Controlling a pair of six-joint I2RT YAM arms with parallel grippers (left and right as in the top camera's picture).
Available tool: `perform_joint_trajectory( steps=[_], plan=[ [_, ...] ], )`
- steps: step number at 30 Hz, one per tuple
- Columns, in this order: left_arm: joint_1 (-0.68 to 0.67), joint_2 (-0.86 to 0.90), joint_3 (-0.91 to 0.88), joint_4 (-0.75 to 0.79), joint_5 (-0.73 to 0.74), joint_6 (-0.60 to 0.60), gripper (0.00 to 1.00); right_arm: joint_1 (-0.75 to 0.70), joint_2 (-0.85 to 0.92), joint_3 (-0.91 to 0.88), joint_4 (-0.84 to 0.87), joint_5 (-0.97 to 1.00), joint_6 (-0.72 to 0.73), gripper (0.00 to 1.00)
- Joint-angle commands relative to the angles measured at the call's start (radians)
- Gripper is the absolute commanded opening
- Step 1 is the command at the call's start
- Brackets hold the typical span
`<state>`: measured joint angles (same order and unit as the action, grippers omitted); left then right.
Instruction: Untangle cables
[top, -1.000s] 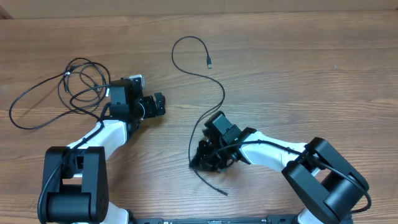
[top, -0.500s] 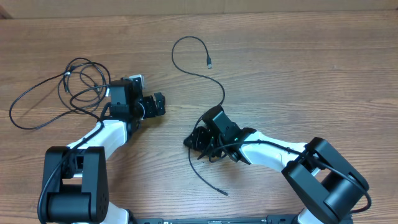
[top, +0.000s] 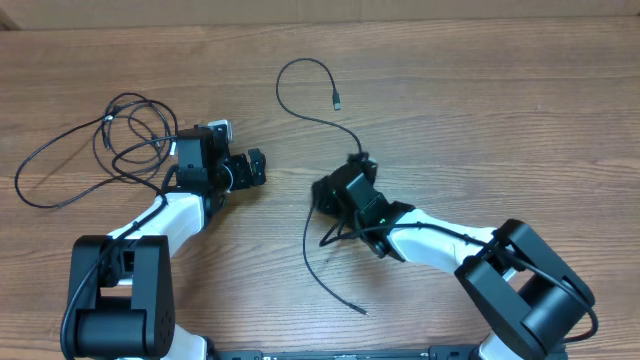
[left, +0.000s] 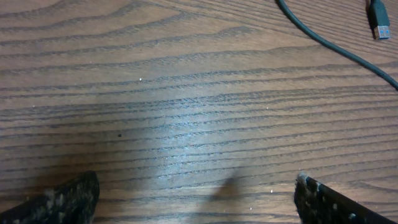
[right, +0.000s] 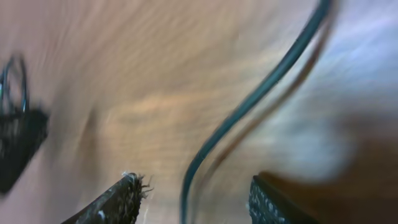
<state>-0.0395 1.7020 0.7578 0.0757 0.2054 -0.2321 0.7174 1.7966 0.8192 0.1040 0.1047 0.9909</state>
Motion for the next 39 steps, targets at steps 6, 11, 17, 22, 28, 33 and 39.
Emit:
perform_joint_trajectory(
  steps=[6,11,17,22,28,33,39],
  plan=[
    [0.000,0.011,-0.007,0.003,0.006,0.007,1.00,-0.092,0.029,-0.001,0.079,0.119,-0.008,0.55],
    [0.000,0.011,-0.007,0.003,0.006,0.007,1.00,-0.188,0.073,-0.001,0.076,-0.005,-0.031,0.55],
    [0.000,0.011,-0.007,0.004,0.006,-0.004,1.00,-0.311,0.148,0.029,0.104,-0.291,-0.081,0.54],
    [0.000,0.011,-0.007,0.004,0.006,-0.016,1.00,-0.344,0.215,0.101,0.066,-0.478,-0.199,0.53],
    [0.000,0.011,-0.007,0.004,0.006,-0.016,1.00,-0.350,0.273,0.185,-0.031,-0.498,-0.211,0.39],
    [0.000,0.011,-0.007,0.003,0.006,-0.016,1.00,-0.376,0.276,0.189,-0.031,-0.473,-0.211,0.34],
    [0.000,0.011,-0.007,0.004,0.006,-0.016,1.00,-0.434,0.277,0.189,-0.057,-0.583,-0.255,0.26]
  ],
)
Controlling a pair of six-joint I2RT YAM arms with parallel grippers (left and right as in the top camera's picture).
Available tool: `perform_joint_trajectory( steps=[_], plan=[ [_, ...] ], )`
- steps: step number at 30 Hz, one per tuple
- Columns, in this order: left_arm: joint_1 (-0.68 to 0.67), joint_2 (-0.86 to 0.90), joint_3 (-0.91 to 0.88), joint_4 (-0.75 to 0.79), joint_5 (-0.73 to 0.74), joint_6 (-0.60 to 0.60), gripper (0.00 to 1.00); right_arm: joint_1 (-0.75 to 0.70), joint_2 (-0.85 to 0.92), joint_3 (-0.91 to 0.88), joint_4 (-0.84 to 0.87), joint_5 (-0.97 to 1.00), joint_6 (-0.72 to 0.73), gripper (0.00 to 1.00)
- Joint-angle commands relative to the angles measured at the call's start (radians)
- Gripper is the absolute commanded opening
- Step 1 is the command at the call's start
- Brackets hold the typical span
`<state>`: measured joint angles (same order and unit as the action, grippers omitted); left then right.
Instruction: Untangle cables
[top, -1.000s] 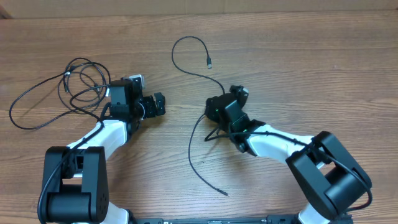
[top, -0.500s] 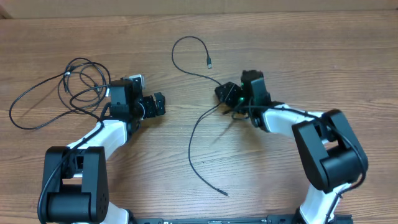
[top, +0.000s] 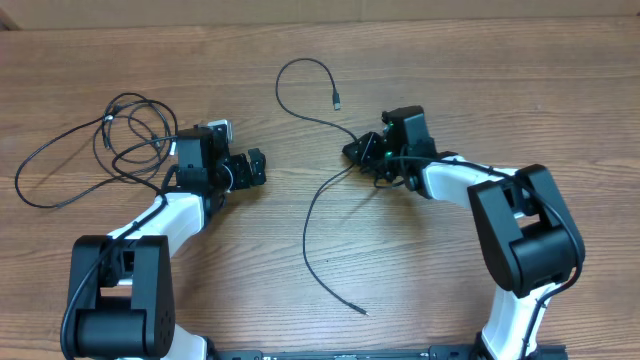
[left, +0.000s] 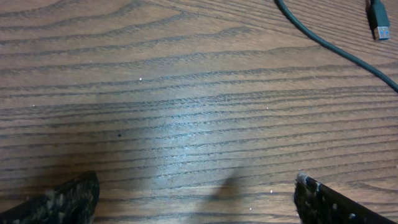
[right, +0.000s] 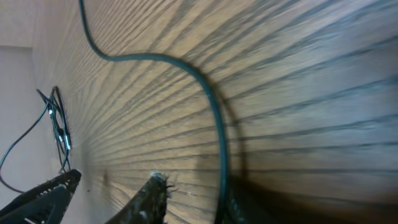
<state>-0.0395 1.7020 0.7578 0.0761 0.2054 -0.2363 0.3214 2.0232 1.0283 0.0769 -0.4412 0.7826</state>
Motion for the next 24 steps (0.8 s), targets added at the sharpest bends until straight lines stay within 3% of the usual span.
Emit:
perform_joint_trajectory(
  steps=[1,4,10,13,20,24],
  plan=[
    [0.000,0.011,-0.007,0.004,0.006,-0.011,0.99,-0.047,0.050,-0.020,-0.035,-0.077,-0.071,0.25],
    [0.000,0.011,-0.007,0.004,0.006,-0.011,1.00,-0.065,0.050,-0.020,-0.059,-0.175,-0.134,0.20],
    [0.000,0.011,-0.007,0.004,0.006,-0.011,1.00,-0.067,0.050,-0.020,-0.062,-0.182,-0.134,0.15],
    [0.000,0.011,-0.007,0.004,0.006,-0.012,1.00,-0.067,0.050,-0.020,-0.058,-0.182,-0.134,0.05],
    [0.000,0.011,-0.007,0.011,0.063,-0.011,1.00,-0.067,0.050,-0.020,-0.050,-0.187,-0.134,0.04],
    [0.000,0.011,-0.007,0.017,0.132,-0.011,0.88,-0.067,0.050,-0.020,-0.057,-0.190,-0.133,0.04]
  ],
)
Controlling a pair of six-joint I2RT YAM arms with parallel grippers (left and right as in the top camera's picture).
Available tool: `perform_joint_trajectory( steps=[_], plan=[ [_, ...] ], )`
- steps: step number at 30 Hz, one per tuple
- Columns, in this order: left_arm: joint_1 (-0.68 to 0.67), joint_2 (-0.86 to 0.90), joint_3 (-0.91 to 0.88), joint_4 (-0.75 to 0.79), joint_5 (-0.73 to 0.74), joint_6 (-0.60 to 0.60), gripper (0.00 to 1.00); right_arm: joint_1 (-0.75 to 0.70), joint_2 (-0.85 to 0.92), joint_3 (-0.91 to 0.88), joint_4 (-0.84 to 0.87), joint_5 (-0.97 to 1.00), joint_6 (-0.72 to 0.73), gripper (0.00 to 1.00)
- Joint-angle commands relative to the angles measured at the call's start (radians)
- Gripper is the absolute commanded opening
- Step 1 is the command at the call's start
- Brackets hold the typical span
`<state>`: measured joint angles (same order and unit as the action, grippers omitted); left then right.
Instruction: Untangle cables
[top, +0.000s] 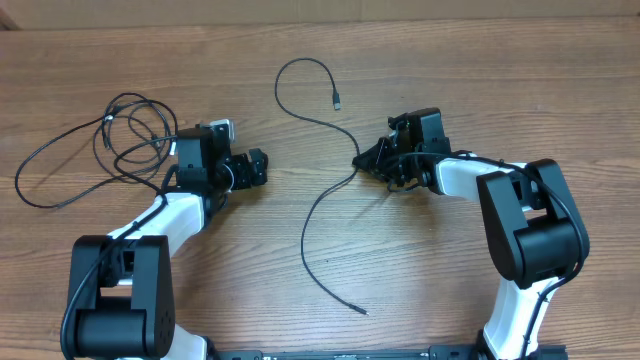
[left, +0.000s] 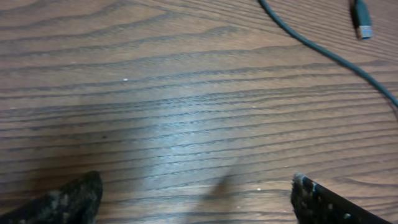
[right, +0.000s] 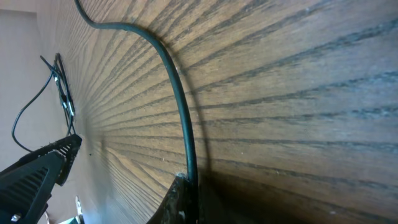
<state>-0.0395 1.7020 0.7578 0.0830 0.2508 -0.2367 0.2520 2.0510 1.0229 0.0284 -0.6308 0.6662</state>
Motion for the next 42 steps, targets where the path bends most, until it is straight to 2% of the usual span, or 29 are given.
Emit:
perform_joint_trajectory(
  steps=[1,3,4,5,6,11,14,19,21,25,26,27,34,38,40,42],
  plan=[
    [0.000,0.011,-0.007,0.014,0.117,-0.011,0.80,0.003,0.023,-0.014,-0.008,0.000,-0.017,0.04],
    [0.000,0.011,-0.007,0.024,0.177,-0.011,0.58,0.003,0.023,-0.014,-0.008,0.000,-0.017,0.04],
    [0.000,0.011,-0.007,0.025,0.212,-0.011,0.41,0.003,0.023,-0.014,-0.008,0.000,-0.017,0.04],
    [0.000,0.011,-0.007,0.024,0.246,-0.011,0.21,0.003,0.023,-0.014,-0.008,0.000,-0.017,0.04],
    [0.000,0.011,-0.007,0.021,0.280,-0.011,0.06,0.003,0.023,-0.014,-0.008,0.000,-0.017,0.04],
    [0.000,0.011,-0.007,-0.093,0.410,-0.039,0.04,0.003,0.023,-0.014,-0.009,-0.001,-0.016,0.04],
    [-0.001,0.011,-0.007,-0.272,0.423,-0.123,0.07,0.003,0.023,-0.014,-0.012,0.000,-0.017,0.04],
    [-0.029,0.011,-0.008,-0.593,0.401,-0.130,0.10,0.003,0.023,-0.014,-0.012,0.000,-0.017,0.04],
    [-0.051,0.011,-0.009,-0.659,0.396,-0.130,0.18,0.003,0.023,-0.014,-0.012,0.000,-0.017,0.04],
    [-0.107,0.011,-0.009,-0.723,0.396,-0.151,0.22,0.003,0.023,-0.014,-0.014,0.000,-0.017,0.04],
    [-0.118,0.011,-0.009,-0.728,0.396,-0.153,0.29,0.003,0.023,-0.014,-0.016,0.000,-0.017,0.04],
    [-0.132,0.011,-0.009,-0.739,0.396,-0.153,0.31,0.003,0.023,-0.014,-0.019,0.000,-0.017,0.04],
    [-0.220,0.011,-0.009,-0.784,0.394,-0.186,0.38,0.003,0.023,-0.014,-0.027,0.000,-0.017,0.04],
    [-0.289,0.011,-0.009,-0.807,0.314,-0.311,0.34,0.003,0.023,-0.014,-0.027,0.000,-0.017,0.04],
    [-0.334,0.011,-0.009,-0.816,0.230,-0.407,0.30,0.003,0.023,-0.014,-0.027,0.000,-0.017,0.04],
    [-0.393,0.011,-0.009,-0.813,0.167,-0.521,0.30,0.003,0.023,-0.014,-0.027,0.000,-0.017,0.04]
  ],
)
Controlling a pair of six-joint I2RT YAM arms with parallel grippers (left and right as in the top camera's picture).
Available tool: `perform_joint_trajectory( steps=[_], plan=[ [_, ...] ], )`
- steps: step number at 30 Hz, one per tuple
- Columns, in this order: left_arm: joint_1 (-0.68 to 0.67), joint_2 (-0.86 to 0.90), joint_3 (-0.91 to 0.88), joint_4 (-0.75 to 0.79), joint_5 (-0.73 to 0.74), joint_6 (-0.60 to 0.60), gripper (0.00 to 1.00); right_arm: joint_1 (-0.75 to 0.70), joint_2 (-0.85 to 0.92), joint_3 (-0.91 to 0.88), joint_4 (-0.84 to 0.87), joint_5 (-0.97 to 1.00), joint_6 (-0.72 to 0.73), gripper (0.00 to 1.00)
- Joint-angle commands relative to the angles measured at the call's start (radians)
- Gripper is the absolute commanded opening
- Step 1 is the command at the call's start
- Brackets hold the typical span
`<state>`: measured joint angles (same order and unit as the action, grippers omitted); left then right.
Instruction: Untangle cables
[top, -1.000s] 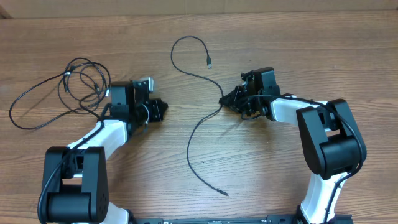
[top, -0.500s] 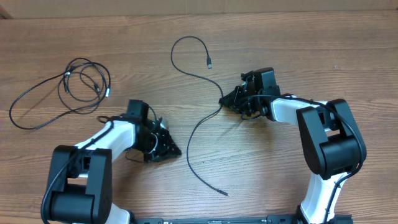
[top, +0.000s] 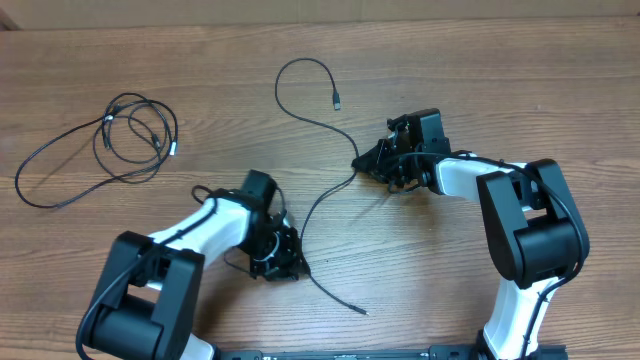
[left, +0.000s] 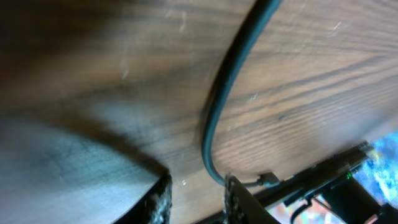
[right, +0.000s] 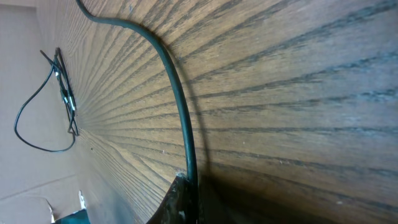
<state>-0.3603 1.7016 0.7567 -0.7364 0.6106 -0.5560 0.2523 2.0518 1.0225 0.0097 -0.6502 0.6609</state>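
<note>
A long dark cable (top: 312, 213) runs from its USB plug (top: 337, 101) through a loop, past the table's middle, to a free end (top: 362, 311) near the front. My right gripper (top: 364, 160) is shut on the cable's bend; in the right wrist view the cable (right: 179, 112) enters the closed jaws of the right gripper (right: 189, 188). My left gripper (top: 290, 264) sits low beside the cable's lower run. In the left wrist view the cable (left: 219, 99) curves just ahead of the left gripper (left: 196, 200), which is open with a narrow gap. A second, tangled cable (top: 128, 135) lies far left.
The wooden table (top: 500, 70) stretches behind and to the right. The tangled cable's long tail (top: 40, 180) reaches toward the left edge. The right arm's white link (top: 470, 180) lies across the right middle.
My left arm has moved from beside the tangled cable at the upper left to the middle front, by the long cable's lower run, its jaws now closer together. The right gripper holds as before.
First my right gripper was open astride the long cable at the table's middle while the left stood open near the tangle. Then the right was at the cable's upper bend, still open, then shut on it. The left stayed put until now, when it is by the lower run.
</note>
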Motion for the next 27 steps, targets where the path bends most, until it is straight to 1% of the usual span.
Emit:
perform_joint_trajectory(
  steps=[1,3,5,7,13,17,19,22,27],
  plan=[
    [-0.084,0.011,-0.008,0.008,-0.198,-0.224,0.30,0.003,0.022,-0.014,-0.009,0.019,-0.011,0.04],
    [-0.124,0.011,-0.008,0.017,-0.200,-0.279,0.32,0.003,0.022,-0.014,-0.009,0.019,-0.011,0.04],
    [-0.164,0.011,-0.008,0.033,-0.199,-0.317,0.39,0.003,0.022,-0.014,-0.009,0.019,-0.011,0.04],
    [-0.171,0.011,-0.008,0.034,-0.199,-0.321,0.39,0.003,0.022,-0.014,-0.009,0.019,-0.011,0.04],
    [-0.170,0.011,-0.008,0.035,-0.200,-0.320,0.29,0.003,0.022,-0.014,-0.009,0.019,-0.011,0.04],
    [-0.170,0.011,-0.008,0.035,-0.203,-0.320,0.29,0.003,0.022,-0.014,-0.009,0.019,-0.011,0.04],
    [-0.170,0.011,-0.008,0.038,-0.203,-0.319,0.27,0.003,0.022,-0.014,-0.009,0.019,-0.011,0.04],
    [-0.170,0.011,-0.008,0.045,-0.203,-0.310,0.17,0.003,0.022,-0.014,-0.009,0.019,-0.011,0.04],
    [-0.169,0.011,-0.008,0.064,-0.202,-0.277,0.06,0.003,0.022,-0.014,-0.009,0.019,-0.011,0.04]
  ],
)
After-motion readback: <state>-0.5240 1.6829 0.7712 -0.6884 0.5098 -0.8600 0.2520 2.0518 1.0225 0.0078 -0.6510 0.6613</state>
